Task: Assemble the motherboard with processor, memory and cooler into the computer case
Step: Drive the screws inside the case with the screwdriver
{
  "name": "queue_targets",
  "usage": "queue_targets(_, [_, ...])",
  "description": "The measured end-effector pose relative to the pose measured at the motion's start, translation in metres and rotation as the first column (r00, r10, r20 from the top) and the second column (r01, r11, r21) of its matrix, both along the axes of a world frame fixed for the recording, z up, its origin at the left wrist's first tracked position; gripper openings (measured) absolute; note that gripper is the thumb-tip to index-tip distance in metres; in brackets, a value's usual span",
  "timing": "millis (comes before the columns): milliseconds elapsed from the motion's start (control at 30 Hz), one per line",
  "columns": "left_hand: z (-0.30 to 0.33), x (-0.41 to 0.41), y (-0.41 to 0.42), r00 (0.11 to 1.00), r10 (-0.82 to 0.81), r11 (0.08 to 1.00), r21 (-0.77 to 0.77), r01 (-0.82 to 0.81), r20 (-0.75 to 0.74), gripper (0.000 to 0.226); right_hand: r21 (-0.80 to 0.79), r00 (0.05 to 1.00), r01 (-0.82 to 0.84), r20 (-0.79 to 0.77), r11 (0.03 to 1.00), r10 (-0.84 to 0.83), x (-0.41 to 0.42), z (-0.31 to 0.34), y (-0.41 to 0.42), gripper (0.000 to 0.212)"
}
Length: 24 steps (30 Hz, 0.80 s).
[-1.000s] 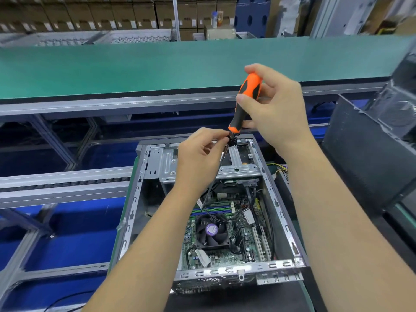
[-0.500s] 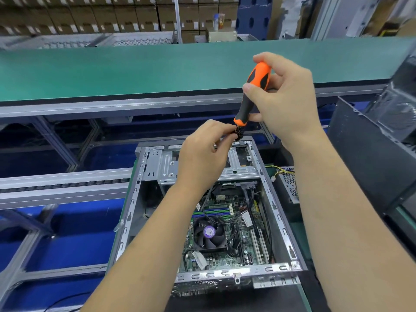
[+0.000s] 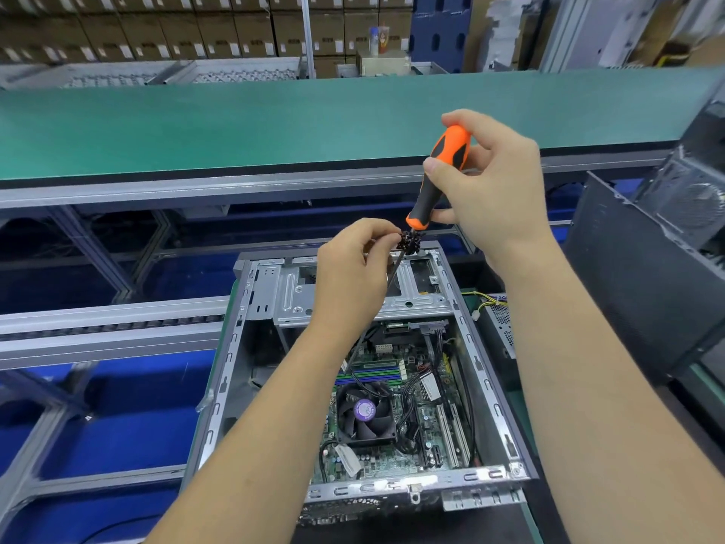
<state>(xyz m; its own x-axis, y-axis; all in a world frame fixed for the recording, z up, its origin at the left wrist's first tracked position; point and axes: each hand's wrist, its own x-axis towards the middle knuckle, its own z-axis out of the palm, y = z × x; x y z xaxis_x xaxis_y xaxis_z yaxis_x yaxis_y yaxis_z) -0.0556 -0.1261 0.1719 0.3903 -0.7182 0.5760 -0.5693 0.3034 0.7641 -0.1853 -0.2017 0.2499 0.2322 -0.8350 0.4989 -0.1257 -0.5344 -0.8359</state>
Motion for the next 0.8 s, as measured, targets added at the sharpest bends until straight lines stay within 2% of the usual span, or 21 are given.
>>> queue_targets(67, [-0.002,-0.001,-0.002,0.964,-0.039,0.997,0.054,0.055,-0.263,0.016,0.028,0.999,-0.003,0.033,1.0,0.002,-0.001,-0.001,-0.001,0.038])
queue_targets(100, [-0.004,-0.001,-0.004,0.913,-0.06,0.995,0.05,0.088,-0.405,0.015,0.048,0.999,-0.005,0.055,0.999,0.002,-0.002,-0.001,-0.001,0.038])
queue_targets(167, [-0.011,0.003,-0.007,0.746,-0.084,0.992,0.016,0.126,-0.66,0.011,0.083,0.996,0.003,0.092,0.997,-0.01,-0.006,-0.001,-0.003,0.037])
queue_targets(233, [-0.025,0.013,-0.01,0.602,-0.026,0.994,0.044,0.102,-0.798,0.007,0.1,0.99,0.023,0.133,0.995,-0.037,-0.012,0.0,-0.005,0.035])
queue_targets(333, [-0.061,0.029,-0.007,0.591,0.167,0.967,0.249,0.06,-0.789,0.007,0.106,0.976,0.064,0.201,0.992,-0.084,-0.023,0.005,-0.009,0.034])
queue_targets(400, [-0.084,0.033,0.001,0.561,0.242,0.943,0.328,0.057,-0.792,0.008,0.104,0.969,0.086,0.222,0.991,-0.107,-0.029,0.007,-0.013,0.033])
queue_targets(500, [-0.107,0.033,0.006,0.537,0.261,0.938,0.342,0.055,-0.802,0.009,0.124,0.964,0.086,0.24,0.988,-0.115,-0.033,0.005,-0.016,0.033])
queue_targets(700, [-0.123,0.029,0.019,0.679,0.257,0.929,0.37,0.023,-0.688,0.015,0.175,0.949,0.103,0.276,0.979,-0.149,-0.042,-0.001,-0.021,0.034])
queue_targets(800, [-0.135,0.031,0.026,0.654,0.307,0.906,0.422,0.022,-0.692,0.012,0.19,0.945,0.122,0.278,0.974,-0.173,-0.046,-0.004,-0.025,0.034])
